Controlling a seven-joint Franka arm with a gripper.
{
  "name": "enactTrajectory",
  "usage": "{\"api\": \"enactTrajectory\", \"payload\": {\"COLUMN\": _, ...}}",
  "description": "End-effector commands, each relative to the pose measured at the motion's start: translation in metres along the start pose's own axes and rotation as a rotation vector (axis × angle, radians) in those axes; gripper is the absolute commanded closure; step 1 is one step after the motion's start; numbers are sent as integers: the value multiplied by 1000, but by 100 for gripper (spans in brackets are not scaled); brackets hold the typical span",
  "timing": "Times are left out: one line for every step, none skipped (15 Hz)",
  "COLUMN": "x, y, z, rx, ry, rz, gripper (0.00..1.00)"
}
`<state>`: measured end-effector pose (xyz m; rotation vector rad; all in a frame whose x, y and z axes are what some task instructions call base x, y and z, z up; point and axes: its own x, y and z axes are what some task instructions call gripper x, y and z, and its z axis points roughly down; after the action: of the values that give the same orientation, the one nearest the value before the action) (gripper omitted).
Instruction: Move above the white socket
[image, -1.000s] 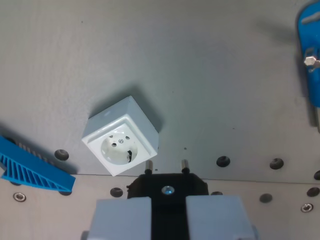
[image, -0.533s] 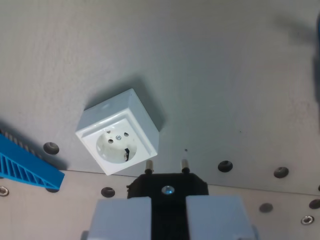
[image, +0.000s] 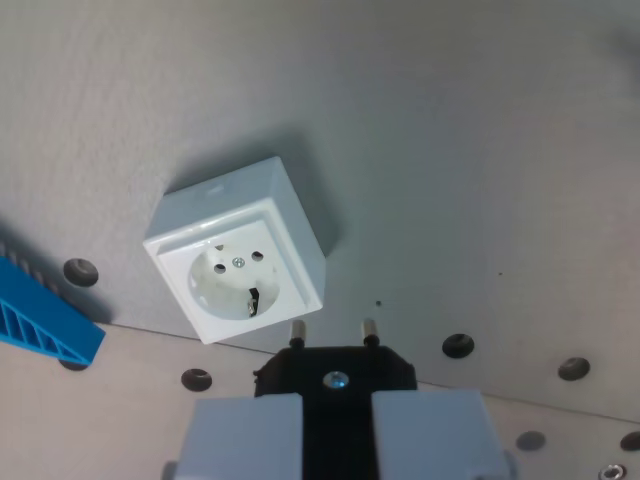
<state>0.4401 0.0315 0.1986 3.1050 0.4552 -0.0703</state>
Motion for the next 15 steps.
{"api": "enactTrajectory", "payload": {"x": -9, "y": -5, "z": 13, "rx": -48, "ry": 101, "rz": -192, "gripper": 100}}
{"api": "enactTrajectory", "payload": {"x": -11, "y": -7, "z": 17, "rx": -50, "ry": 99, "rz": -202, "gripper": 100}}
{"api": "enactTrajectory", "payload": {"x": -13, "y": -9, "z": 21, "rx": -51, "ry": 98, "rz": -217, "gripper": 100}}
{"api": "enactTrajectory", "payload": {"x": -15, "y": -11, "z": 25, "rx": -53, "ry": 93, "rz": -228, "gripper": 100}}
{"api": "enactTrajectory", "payload": {"x": -16, "y": -13, "z": 30, "rx": -54, "ry": 90, "rz": -243, "gripper": 100}}
{"api": "enactTrajectory", "payload": {"x": -18, "y": -15, "z": 34, "rx": -55, "ry": 88, "rz": -256, "gripper": 100}}
{"api": "enactTrajectory", "payload": {"x": -20, "y": -16, "z": 38, "rx": -55, "ry": 83, "rz": -268, "gripper": 100}}
{"api": "enactTrajectory", "payload": {"x": -21, "y": -18, "z": 42, "rx": -56, "ry": 81, "rz": -278, "gripper": 100}}
{"api": "enactTrajectory", "payload": {"x": -22, "y": -20, "z": 46, "rx": -57, "ry": 80, "rz": -289, "gripper": 100}}
{"api": "enactTrajectory", "payload": {"x": -24, "y": -21, "z": 49, "rx": -58, "ry": 77, "rz": -297, "gripper": 100}}
{"api": "enactTrajectory", "payload": {"x": -25, "y": -23, "z": 53, "rx": -58, "ry": 77, "rz": -309, "gripper": 100}}
{"api": "enactTrajectory", "payload": {"x": -27, "y": -24, "z": 56, "rx": -60, "ry": 77, "rz": -313, "gripper": 100}}
{"api": "enactTrajectory", "payload": {"x": -29, "y": -26, "z": 60, "rx": -61, "ry": 79, "rz": -321, "gripper": 100}}
{"api": "enactTrajectory", "payload": {"x": -30, "y": -27, "z": 62, "rx": -62, "ry": 78, "rz": -327, "gripper": 100}}
{"api": "enactTrajectory", "payload": {"x": -31, "y": -29, "z": 65, "rx": -64, "ry": 80, "rz": -335, "gripper": 100}}
